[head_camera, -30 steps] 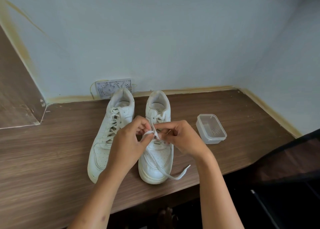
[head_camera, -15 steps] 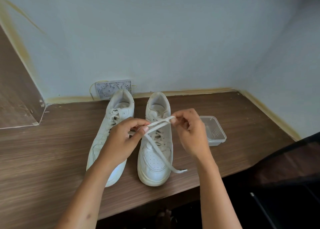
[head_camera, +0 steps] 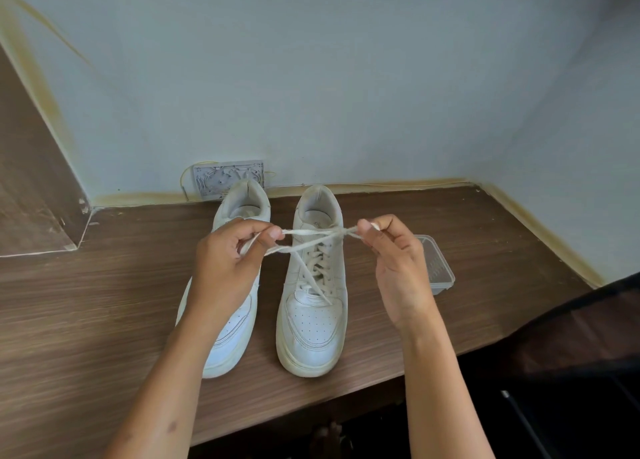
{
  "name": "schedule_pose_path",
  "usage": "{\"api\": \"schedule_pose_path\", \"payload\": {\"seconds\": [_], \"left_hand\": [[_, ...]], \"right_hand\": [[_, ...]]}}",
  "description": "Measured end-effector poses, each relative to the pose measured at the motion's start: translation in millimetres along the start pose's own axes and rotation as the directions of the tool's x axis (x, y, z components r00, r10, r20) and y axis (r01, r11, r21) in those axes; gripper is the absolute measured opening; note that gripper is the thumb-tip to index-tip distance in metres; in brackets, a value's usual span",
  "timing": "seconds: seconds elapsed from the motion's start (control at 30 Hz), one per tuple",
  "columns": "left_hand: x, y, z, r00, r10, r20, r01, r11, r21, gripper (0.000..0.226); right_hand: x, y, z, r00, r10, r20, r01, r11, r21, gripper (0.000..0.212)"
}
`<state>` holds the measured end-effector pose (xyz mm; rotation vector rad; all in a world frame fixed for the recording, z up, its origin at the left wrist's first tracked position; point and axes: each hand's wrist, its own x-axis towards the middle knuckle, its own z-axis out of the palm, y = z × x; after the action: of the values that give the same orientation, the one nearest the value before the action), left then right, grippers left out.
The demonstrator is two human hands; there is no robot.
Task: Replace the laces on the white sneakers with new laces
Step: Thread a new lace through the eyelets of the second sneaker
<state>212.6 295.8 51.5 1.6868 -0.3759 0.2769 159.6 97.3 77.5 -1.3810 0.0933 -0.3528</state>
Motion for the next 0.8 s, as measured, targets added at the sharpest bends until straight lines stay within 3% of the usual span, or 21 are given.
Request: {"api": "schedule_pose_path", "payload": {"seconds": [0.13, 0.27, 0.4, 0.47, 0.53, 0.63, 0.8], "left_hand": [[2.2, 3.4, -1.1, 1.0, -0.01, -0.029, 0.008, 0.996, -0.09, 0.016], [1.5, 5.0, 1.5, 0.994, -0.111, 0.0, 0.108, 0.965, -0.24, 0.006], [4.0, 1.6, -5.8, 0.995, -0.071, -0.068, 0.063, 0.991, -0.114, 0.006], [5.5, 0.2, -12.4, 0.995, -0.012, -0.099, 0.011, 1.0, -0.016, 0.007], [6.4, -2.9, -16.7, 0.991, 0.002, -0.135, 0.002, 0.999, 0.033, 0.006], [8.1, -6.8, -20.7, 0.986, 0.034, -0.16, -0.013, 0.991, 0.131, 0.004], [3.2, -10.6, -18.3, 0.992, 0.117, -0.037, -0.086, 0.878, 0.471, 0.012]], "right_hand": [[1.4, -0.6, -1.4, 0.995, -0.059, -0.086, 0.056, 0.998, -0.033, 0.026], [0.6, 0.1, 2.5, 0.991, -0.1, -0.093, 0.101, 0.995, -0.002, 0.019], [2.1, -7.2, -10.4, 0.977, -0.125, -0.174, 0.144, 0.984, 0.102, 0.039], [0.5, -14.8, -24.5, 0.966, -0.12, -0.228, 0.14, 0.987, 0.074, 0.038], [-2.5, -20.3, -38.6, 0.945, -0.155, -0.287, 0.131, 0.986, -0.101, 0.026], [-4.0, -22.5, -56.2, 0.921, -0.23, -0.314, 0.064, 0.886, -0.46, 0.015], [-4.2, -9.6, -54.8, 0.988, 0.047, -0.147, -0.142, 0.644, -0.752, 0.012]]}}
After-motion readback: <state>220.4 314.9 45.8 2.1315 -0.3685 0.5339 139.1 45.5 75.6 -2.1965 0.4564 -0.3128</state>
